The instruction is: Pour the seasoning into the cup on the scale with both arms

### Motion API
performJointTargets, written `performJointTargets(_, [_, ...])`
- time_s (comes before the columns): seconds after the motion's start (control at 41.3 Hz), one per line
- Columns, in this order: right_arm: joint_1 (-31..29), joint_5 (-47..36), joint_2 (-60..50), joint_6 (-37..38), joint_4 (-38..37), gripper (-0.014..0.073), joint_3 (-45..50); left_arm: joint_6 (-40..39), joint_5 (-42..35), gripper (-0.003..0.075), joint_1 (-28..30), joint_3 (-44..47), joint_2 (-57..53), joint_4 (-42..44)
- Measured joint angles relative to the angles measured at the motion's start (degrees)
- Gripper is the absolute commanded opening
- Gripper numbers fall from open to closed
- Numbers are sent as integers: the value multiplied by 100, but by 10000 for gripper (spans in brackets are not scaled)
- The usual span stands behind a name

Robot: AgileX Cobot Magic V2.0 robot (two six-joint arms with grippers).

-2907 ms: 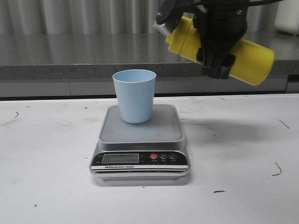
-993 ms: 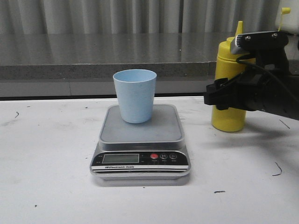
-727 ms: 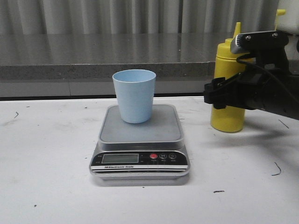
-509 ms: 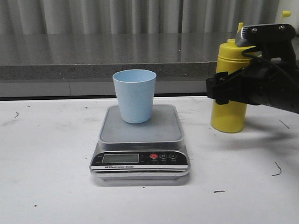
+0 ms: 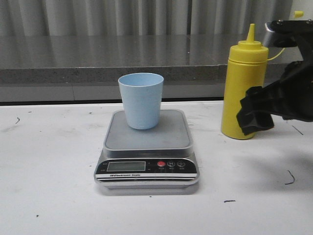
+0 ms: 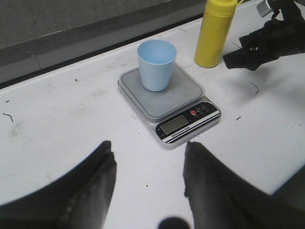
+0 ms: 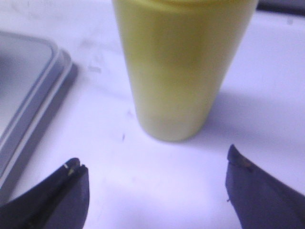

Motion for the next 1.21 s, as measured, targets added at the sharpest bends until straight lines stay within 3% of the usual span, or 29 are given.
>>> performJointTargets(0.145, [0,2847,-524,14,0,604,-780,0,0,337,0,0,0,0])
performJointTargets(0.266, [0,4025,-1000,1,-11,604,-1104,0,0,337,0,0,0,0])
performJointTargets(0.799, [0,5665,-3700,-7,-205,604,-1116,0,0,337,0,0,0,0])
performJointTargets(1.211, [0,6436,-5349,-7,-274,604,-1116,0,0,337,0,0,0,0])
